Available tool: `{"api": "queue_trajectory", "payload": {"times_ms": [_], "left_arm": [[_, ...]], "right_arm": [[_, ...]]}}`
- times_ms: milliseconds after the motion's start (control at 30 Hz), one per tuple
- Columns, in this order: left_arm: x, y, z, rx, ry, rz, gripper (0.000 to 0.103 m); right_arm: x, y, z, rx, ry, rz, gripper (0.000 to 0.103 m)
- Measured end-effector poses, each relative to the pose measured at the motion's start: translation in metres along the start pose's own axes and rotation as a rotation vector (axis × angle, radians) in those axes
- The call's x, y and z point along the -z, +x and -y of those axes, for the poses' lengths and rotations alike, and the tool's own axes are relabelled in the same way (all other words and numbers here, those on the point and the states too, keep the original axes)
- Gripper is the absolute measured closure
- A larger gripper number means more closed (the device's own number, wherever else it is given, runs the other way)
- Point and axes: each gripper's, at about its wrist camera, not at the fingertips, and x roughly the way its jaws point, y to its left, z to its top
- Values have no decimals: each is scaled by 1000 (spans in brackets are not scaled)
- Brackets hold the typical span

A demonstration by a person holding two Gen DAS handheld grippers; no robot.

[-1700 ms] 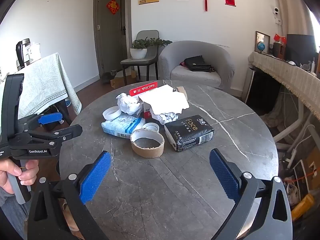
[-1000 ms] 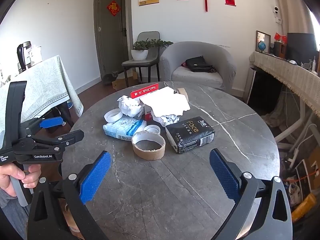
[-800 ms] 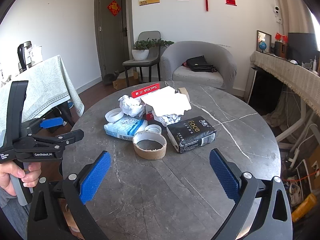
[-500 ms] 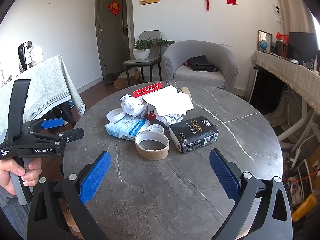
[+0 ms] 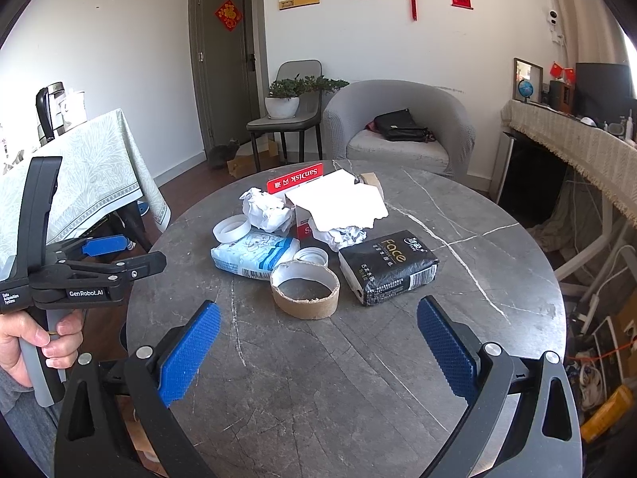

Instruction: Collect trash

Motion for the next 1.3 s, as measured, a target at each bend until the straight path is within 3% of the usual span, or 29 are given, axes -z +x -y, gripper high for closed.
{"api": "queue_trajectory", "payload": {"times_ms": [933, 1300], "left_arm": [[0, -1, 5, 26, 18, 0, 4], [-4, -8, 13, 55, 67, 49, 5]], "right_arm": [[-1, 2, -2, -2, 13, 1, 3], [0, 4, 0, -36, 37, -8, 5]]}}
